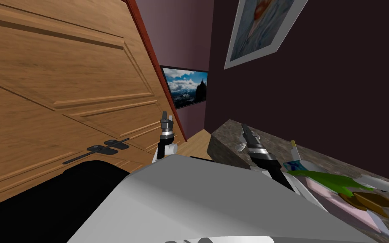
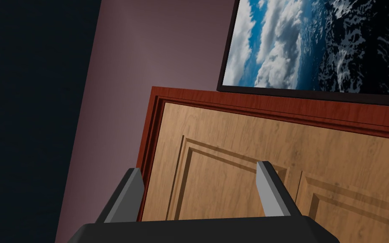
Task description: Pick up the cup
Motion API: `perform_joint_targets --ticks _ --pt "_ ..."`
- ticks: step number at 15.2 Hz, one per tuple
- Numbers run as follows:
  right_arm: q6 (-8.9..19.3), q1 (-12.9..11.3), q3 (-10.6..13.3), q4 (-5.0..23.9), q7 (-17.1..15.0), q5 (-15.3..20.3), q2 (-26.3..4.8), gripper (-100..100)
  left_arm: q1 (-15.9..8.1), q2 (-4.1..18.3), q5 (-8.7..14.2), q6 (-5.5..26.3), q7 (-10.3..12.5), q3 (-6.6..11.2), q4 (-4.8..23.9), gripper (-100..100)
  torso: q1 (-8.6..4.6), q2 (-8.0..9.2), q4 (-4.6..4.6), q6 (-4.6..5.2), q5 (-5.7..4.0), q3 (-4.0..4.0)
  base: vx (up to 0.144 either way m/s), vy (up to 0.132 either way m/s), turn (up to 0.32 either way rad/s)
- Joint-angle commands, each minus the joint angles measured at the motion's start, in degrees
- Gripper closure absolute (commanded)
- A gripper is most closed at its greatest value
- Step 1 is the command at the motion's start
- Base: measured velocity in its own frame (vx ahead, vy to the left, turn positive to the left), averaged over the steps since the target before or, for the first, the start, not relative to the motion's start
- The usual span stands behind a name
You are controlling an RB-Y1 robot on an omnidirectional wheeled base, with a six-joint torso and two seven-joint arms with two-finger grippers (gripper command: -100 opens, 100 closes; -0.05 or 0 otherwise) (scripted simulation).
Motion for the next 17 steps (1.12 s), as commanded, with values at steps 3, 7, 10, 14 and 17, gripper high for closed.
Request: perform_joint_targets --ticks 3,7,10,14,17 --pt "-0.8 1.7 -1.4 2.1 0.7 1.6 -5.1 -100 0.0 0.0 0.0 0.0 0.0 0.00 0.0 0 0.00 0.01 0.00 0.01 0.00 0.00 0.026 0.009 0.039" --pt "-1.3 2.6 -2.2 3.6 1.2 2.6 -9.4 -100 0.0 0.0 0.0 0.0 0.0 0.00 0.0 0 -0.01 0.01 0.00 0.00 0.00 0.01 0.025 0.010 0.046" --pt "-1.8 3.5 -3.1 5.1 1.6 3.7 -12.7 -100 0.0 0.0 0.0 0.0 0.0 0.00 0.0 0 0.01 0.03 0.01 0.00 0.01 0.01 0.022 0.010 0.042" --pt "-2.9 5.6 -4.8 8.3 2.6 5.9 -18.1 -100 0.0 0.0 0.0 0.0 0.0 0.00 0.0 0 -0.01 0.03 0.01 0.01 0.00 0.02 0.022 0.008 0.050" --pt "-3.5 6.8 -5.7 9.9 3.1 7.1 -21.5 -100 0.0 0.0 0.0 0.0 0.0 0.00 0.0 0 0.00 0.04 0.01 0.01 0.01 0.02 0.022 0.011 0.041"
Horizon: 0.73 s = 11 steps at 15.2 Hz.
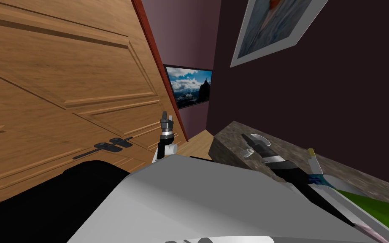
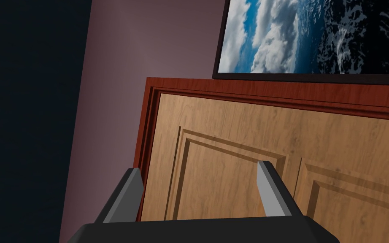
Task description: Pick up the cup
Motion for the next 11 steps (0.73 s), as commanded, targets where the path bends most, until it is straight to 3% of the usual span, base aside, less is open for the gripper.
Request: perform_joint_targets --ticks 1,5,6,8,9,11 --pt "-0.5 0.8 -0.7 1.3 0.3 0.8 -2.9 -100 0.0 0.0 0.0 0.0 0.0 0.00 0.0 0 0.00 0.00 0.00 0.00 0.00 0.00 0.029 0.012 0.055" --pt "-1.1 2.0 -1.6 3.0 0.8 2.0 -6.9 -100 0.0 0.0 0.0 0.0 0.0 0.00 0.0 0 -0.01 -0.01 0.00 0.00 0.00 -0.01 0.021 0.007 0.043" --pt "-1.7 3.2 -2.5 4.7 1.4 3.3 -8.7 -100 0.0 0.0 0.0 0.0 0.0 0.00 0.0 0 -0.01 0.00 0.00 0.00 0.00 0.00 0.021 0.008 0.052" --pt "-1.7 3.2 -2.5 4.7 1.4 3.3 -10.5 -100 0.0 0.0 0.0 0.0 0.0 0.00 0.0 0 -0.01 0.00 0.00 0.00 0.00 0.00 0.020 0.006 0.043" --pt "-2.4 4.5 -3.4 6.5 1.9 4.6 -12.4 -100 0.0 0.0 0.0 0.0 0.0 0.00 0.0 0 -0.01 0.01 0.00 0.00 0.00 0.00 0.018 0.009 0.051" --pt "-2.4 4.5 -3.4 6.5 1.9 4.6 -14.1 -100 0.0 0.0 0.0 0.0 0.0 0.00 0.0 0 0.00 0.00 0.00 -0.01 0.00 0.00 0.020 0.010 0.045"
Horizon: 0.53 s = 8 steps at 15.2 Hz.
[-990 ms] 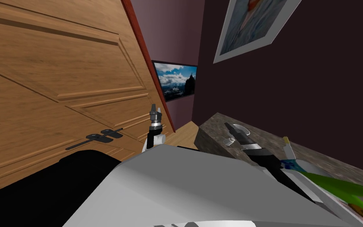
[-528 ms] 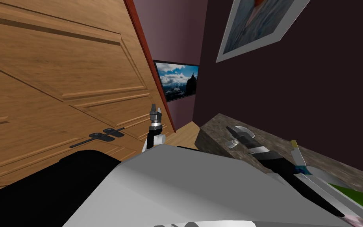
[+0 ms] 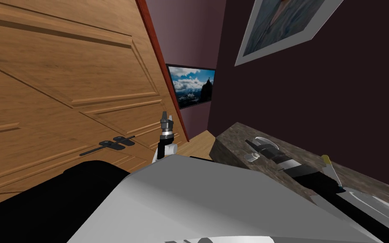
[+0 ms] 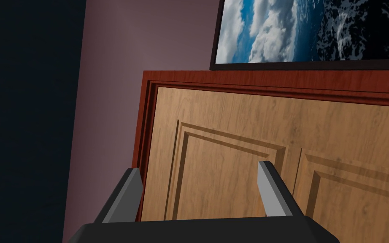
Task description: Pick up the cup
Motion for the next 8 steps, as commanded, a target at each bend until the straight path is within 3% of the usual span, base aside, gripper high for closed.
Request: perform_joint_targets --ticks 1,3,4,6,7,8 --pt "-0.8 1.8 -1.3 1.8 0.5 1.4 -2.9 -100 0.0 0.0 0.0 0.0 0.0 0.00 0.0 0 0.00 0.00 0.00 0.00 0.00 0.00 0.020 0.008 0.058" --pt "-0.8 1.8 -1.3 1.8 0.5 1.4 -4.8 -100 0.0 0.0 0.0 0.0 0.0 0.00 0.0 0 0.00 -0.01 0.00 0.00 0.00 0.00 0.020 0.007 0.038" --pt "-1.5 3.1 -2.1 3.6 1.0 2.8 -6.5 -100 0.0 0.0 0.0 0.0 0.0 0.00 0.0 0 0.00 0.00 0.00 0.00 0.00 0.00 0.020 0.012 0.042" --pt "-1.5 3.1 -2.1 3.6 1.0 2.8 -8.5 -100 0.0 0.0 0.0 0.0 0.0 0.00 0.0 0 0.01 -0.01 0.00 -0.01 0.01 -0.01 0.018 0.010 0.050" --pt "-2.2 4.5 -2.9 5.4 1.6 4.1 -10.3 -100 0.0 0.0 0.0 0.0 0.0 0.00 0.0 0 0.01 0.00 0.00 0.00 0.00 0.00 0.018 0.008 0.067" --pt "-2.2 4.5 -2.9 5.4 1.6 4.1 -11.4 -100 0.0 0.0 0.0 0.0 0.0 0.00 0.0 0 0.01 0.01 0.00 0.00 0.00 0.00 0.019 0.008 0.059"
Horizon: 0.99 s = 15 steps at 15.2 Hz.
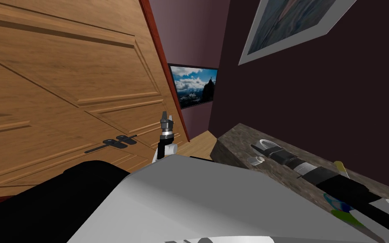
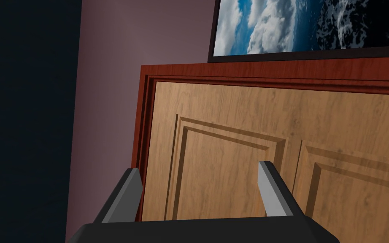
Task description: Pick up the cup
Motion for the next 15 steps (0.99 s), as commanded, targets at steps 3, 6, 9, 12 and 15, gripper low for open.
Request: perform_joint_targets --ticks 3,6,9,12,15 --pt "-1.0 2.0 -1.2 2.3 0.7 1.8 -5.3 -100 0.0 0.0 0.0 0.0 0.0 0.00 0.0 0 0.00 0.01 0.00 -0.01 0.00 0.01 0.013 0.009 0.043" --pt "-1.7 3.4 -1.9 4.1 1.2 3.2 -8.8 -100 0.0 0.0 0.0 0.0 0.0 0.00 0.0 0 0.02 0.02 0.00 0.00 0.01 0.01 0.015 0.009 0.046" --pt "-2.4 4.9 -2.6 5.8 1.8 4.5 -12.4 -100 0.0 0.0 0.0 0.0 0.0 0.00 0.0 0 0.02 0.02 0.00 0.00 0.00 0.01 0.012 0.010 0.042" --pt "-3.1 6.4 -3.2 7.5 2.3 5.9 -15.7 -100 0.0 0.0 0.0 0.0 0.0 0.00 0.0 0 0.02 0.03 0.01 -0.01 0.00 0.02 0.008 0.010 0.042" --pt "-3.8 7.9 -3.7 9.1 2.8 7.3 -19.4 -100 0.0 0.0 0.0 0.0 0.0 0.00 0.0 0 0.03 0.04 0.01 -0.01 0.00 0.02 0.006 0.011 0.036"
